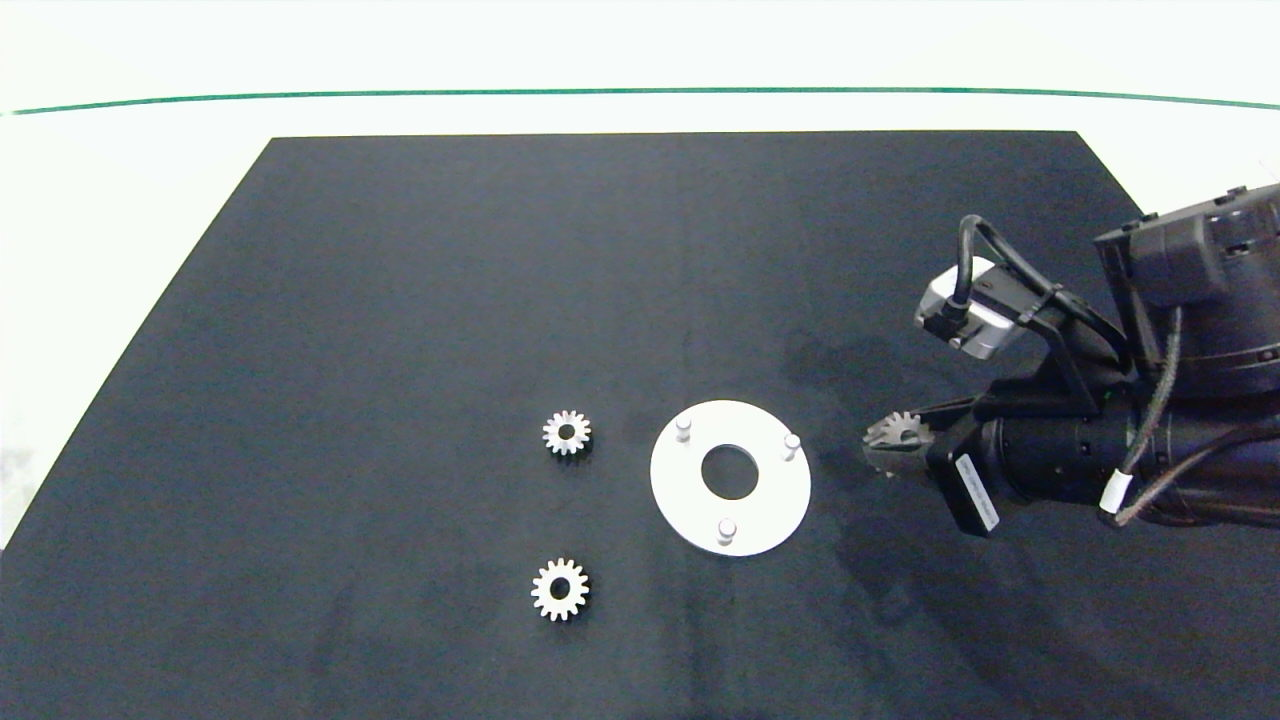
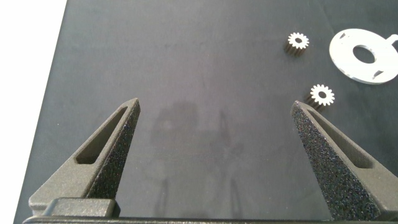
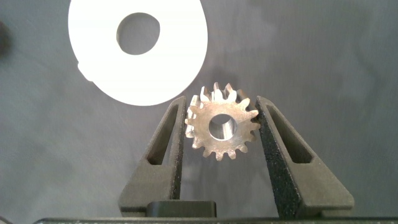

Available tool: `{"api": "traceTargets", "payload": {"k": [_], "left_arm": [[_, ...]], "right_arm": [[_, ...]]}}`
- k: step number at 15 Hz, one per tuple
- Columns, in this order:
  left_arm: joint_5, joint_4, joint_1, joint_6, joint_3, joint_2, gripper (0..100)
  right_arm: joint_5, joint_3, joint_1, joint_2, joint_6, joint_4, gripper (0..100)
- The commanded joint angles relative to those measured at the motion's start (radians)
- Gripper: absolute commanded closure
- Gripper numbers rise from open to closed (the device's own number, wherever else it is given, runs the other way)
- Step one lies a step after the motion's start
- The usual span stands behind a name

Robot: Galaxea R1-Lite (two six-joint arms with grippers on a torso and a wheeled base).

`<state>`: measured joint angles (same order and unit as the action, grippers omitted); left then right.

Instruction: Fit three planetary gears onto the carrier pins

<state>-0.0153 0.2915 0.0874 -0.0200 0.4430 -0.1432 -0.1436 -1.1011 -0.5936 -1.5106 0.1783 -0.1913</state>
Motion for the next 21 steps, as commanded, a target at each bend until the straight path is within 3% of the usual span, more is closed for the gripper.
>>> {"api": "traceTargets", "payload": {"k": [1, 6, 21], "left_arm": [[0.0, 0.002, 0.0, 0.0, 0.002, -0.003, 0], [0.0, 0.002, 0.002, 0.0, 0.002, -0.009, 0], [0.0, 0.0, 0.012, 0.0, 0.006, -0.016, 0]], "right_arm": [[-0.03, -0.088, -0.052, -0.089, 0.001, -0.011, 96], [-0.056, -0.126, -0.078, -0.168, 0.001, -0.014, 96], [-0.059, -0.164, -0.069, -0.226, -0.002, -0.013, 96]]}}
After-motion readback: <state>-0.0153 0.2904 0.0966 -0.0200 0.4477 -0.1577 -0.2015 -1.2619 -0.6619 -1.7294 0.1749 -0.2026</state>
